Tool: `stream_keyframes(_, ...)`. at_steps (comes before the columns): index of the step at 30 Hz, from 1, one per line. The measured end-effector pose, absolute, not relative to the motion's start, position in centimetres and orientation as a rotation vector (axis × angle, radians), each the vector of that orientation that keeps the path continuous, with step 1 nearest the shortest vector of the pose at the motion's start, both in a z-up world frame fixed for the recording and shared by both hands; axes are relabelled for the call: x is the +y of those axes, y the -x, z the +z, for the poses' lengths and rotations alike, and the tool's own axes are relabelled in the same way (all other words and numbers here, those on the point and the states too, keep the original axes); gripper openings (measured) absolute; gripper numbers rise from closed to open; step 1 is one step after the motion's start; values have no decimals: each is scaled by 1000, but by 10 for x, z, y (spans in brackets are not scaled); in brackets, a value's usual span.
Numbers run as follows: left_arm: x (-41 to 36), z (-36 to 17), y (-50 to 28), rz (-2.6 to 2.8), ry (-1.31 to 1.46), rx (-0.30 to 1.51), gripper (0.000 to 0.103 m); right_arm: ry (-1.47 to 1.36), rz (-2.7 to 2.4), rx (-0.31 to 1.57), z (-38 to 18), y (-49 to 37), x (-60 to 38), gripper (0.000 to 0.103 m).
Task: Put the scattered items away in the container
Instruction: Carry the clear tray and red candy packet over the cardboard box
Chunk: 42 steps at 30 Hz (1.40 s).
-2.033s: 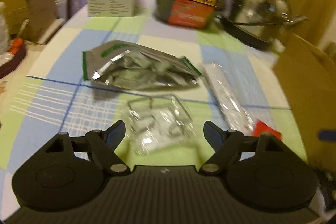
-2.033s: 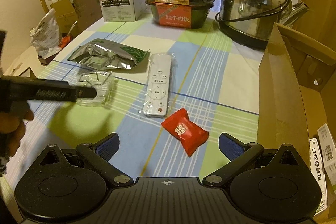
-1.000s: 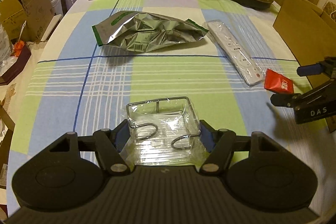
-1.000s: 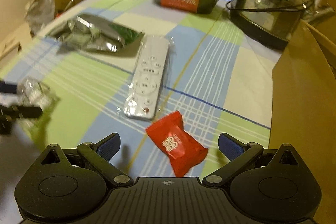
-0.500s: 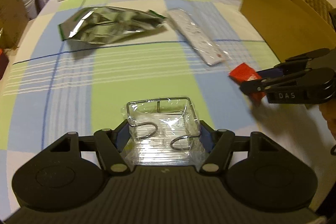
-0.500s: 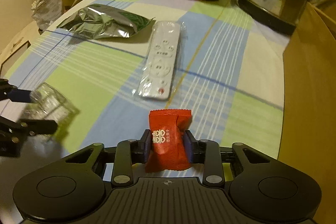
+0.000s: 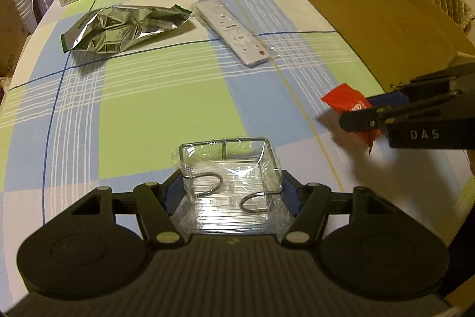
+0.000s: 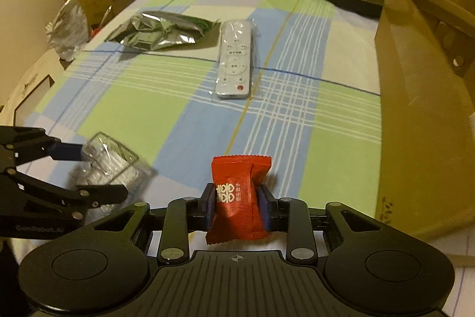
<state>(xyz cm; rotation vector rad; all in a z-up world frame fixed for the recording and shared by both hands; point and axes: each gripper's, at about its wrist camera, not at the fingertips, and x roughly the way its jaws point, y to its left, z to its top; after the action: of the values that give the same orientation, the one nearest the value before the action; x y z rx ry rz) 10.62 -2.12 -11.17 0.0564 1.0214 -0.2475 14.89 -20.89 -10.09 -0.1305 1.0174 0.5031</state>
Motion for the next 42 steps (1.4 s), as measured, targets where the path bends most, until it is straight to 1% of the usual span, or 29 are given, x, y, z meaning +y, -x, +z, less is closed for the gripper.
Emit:
stream_keyframes(7, -29, -86, -93, -254, -64, 991, 62, 118, 496, 970, -73, -134, -218, 32)
stream_keyframes(13, -42, -60, -85, -277, -71, 958, 62, 87, 465, 899, -39, -120, -238, 32)
stream_keyframes(20, -73, -27, -88, -344, -77, 895, 62, 47, 381, 801, 9, -112, -282, 32)
stream_keyframes(25, -105, -3, -97, -403, -86, 844, 62, 26, 308, 756, 30, -113, -322, 32)
stream_keyframes(30, -136, 15, -107, -461, -104, 806, 62, 30, 257, 744, 36, -122, -355, 32)
stream_keyframes(42, -206, 35, -146, -564, -149, 740, 62, -2, 183, 745, 21, -152, -409, 32)
